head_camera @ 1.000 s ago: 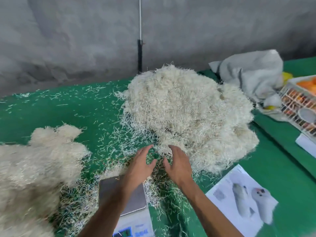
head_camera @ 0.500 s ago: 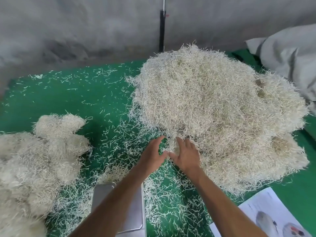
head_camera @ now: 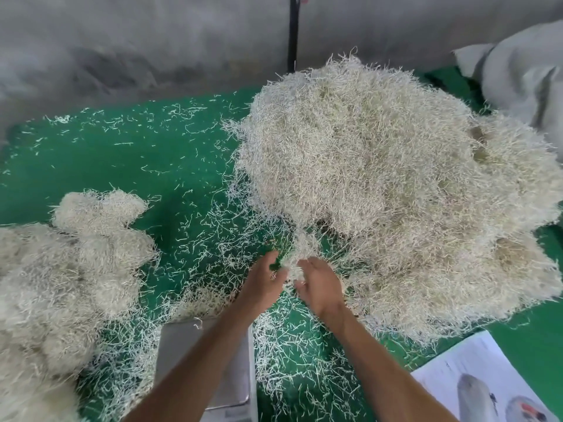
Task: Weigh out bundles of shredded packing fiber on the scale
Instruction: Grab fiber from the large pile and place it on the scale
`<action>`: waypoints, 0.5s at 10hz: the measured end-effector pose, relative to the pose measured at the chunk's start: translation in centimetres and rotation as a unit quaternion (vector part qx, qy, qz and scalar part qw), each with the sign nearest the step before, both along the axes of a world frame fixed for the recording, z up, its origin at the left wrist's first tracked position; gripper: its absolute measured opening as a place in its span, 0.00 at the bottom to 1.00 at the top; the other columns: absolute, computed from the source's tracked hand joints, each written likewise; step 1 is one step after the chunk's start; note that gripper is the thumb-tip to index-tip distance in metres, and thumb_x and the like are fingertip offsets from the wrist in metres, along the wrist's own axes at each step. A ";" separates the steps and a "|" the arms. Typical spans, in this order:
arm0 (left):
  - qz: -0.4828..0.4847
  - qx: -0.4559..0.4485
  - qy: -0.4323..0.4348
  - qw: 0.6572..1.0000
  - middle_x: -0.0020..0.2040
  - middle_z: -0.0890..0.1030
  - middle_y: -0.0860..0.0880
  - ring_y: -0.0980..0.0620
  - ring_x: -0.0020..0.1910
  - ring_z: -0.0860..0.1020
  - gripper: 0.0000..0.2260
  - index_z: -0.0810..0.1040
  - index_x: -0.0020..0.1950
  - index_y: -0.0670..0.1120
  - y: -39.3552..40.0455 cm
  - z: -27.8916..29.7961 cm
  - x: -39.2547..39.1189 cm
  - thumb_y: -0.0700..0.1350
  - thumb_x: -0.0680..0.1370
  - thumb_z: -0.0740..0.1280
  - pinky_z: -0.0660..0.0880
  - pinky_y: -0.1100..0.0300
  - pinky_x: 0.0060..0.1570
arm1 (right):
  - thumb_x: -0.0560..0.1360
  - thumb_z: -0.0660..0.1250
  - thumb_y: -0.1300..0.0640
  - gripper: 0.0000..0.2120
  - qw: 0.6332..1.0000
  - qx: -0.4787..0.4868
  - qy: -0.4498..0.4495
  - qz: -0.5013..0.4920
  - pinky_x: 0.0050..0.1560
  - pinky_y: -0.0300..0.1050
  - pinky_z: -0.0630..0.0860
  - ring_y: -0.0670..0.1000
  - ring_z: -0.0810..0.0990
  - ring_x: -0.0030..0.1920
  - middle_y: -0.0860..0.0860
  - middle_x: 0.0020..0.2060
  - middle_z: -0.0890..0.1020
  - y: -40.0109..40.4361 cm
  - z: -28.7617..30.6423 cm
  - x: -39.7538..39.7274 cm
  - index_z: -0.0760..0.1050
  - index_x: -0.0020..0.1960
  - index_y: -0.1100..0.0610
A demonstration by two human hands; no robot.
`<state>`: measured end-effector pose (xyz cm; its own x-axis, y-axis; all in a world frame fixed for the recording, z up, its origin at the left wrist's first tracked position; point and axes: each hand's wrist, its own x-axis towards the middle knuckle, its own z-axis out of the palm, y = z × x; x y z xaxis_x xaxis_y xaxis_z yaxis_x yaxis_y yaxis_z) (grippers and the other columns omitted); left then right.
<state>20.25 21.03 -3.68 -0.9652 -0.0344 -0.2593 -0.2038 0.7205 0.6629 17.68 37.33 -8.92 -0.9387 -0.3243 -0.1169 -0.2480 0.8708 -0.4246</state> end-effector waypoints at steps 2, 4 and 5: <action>0.082 0.129 -0.006 0.988 0.76 0.60 0.47 0.48 0.69 0.71 0.36 0.50 0.81 0.43 -3.3 4.4 5.1 0.35 0.80 0.67 0.77 0.67 0.55 | 0.79 0.66 0.46 0.23 0.981 -0.183 0.033 0.048 0.66 0.43 0.71 0.48 0.75 0.61 0.51 0.63 0.78 -5.7 7.3 4.7 0.72 0.71 0.53; 0.185 0.245 0.000 0.952 0.77 0.64 0.43 0.40 0.65 0.74 0.21 0.57 0.80 0.43 -8.2 8.8 10.8 0.47 0.88 0.48 0.78 0.61 0.58 | 0.81 0.50 0.31 0.33 0.973 -0.184 0.054 0.127 0.68 0.57 0.73 0.54 0.74 0.64 0.54 0.63 0.77 -12.5 12.4 10.2 0.73 0.69 0.56; 0.272 0.429 -0.064 0.859 0.66 0.76 0.45 0.48 0.48 0.77 0.25 0.62 0.78 0.42 -11.6 8.9 12.7 0.55 0.86 0.50 0.81 0.54 0.44 | 0.81 0.48 0.27 0.37 0.959 -0.250 0.047 0.123 0.72 0.50 0.69 0.49 0.71 0.68 0.51 0.70 0.73 -14.3 13.0 12.4 0.76 0.68 0.56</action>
<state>32.98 9.39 5.25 -0.8287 -0.2151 -0.5167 -0.4659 -0.2466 0.8498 30.11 22.98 4.09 -0.8254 -0.5309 0.1919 -0.4775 0.4750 -0.7392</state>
